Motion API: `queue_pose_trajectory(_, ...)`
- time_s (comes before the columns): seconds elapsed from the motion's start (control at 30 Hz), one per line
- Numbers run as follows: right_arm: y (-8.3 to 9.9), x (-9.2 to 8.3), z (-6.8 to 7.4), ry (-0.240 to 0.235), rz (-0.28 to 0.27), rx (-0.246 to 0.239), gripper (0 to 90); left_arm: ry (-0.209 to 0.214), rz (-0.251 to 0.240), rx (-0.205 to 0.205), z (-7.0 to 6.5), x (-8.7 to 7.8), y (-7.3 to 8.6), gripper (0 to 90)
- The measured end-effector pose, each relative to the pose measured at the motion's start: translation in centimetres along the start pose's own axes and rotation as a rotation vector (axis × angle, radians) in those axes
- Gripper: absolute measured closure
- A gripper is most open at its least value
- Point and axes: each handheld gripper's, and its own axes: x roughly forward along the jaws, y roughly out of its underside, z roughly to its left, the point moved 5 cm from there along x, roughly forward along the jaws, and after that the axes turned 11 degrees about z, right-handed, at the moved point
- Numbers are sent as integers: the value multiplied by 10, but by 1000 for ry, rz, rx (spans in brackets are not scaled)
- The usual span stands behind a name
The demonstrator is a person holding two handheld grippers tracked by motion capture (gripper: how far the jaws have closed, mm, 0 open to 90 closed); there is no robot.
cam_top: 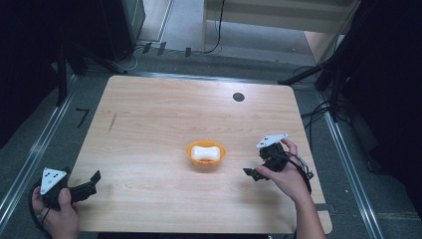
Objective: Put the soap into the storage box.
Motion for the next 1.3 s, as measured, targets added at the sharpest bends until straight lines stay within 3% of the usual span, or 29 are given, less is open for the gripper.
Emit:
queue_pose_trajectory(0.67, 73, -5, -20, 58, -86, 119, 0, 5, -2, 7, -1, 0, 0, 0)
queue_pose_trajectory(0.93, 99, -13, -20, 67, -139, 161, 0, 3, -2, 10, -1, 0, 0, 0)
queue_pose_trajectory(1.3, 134, -18, -20, 88, -168, 209, 0, 2, 3, 15, -2, 0, 0, 0)
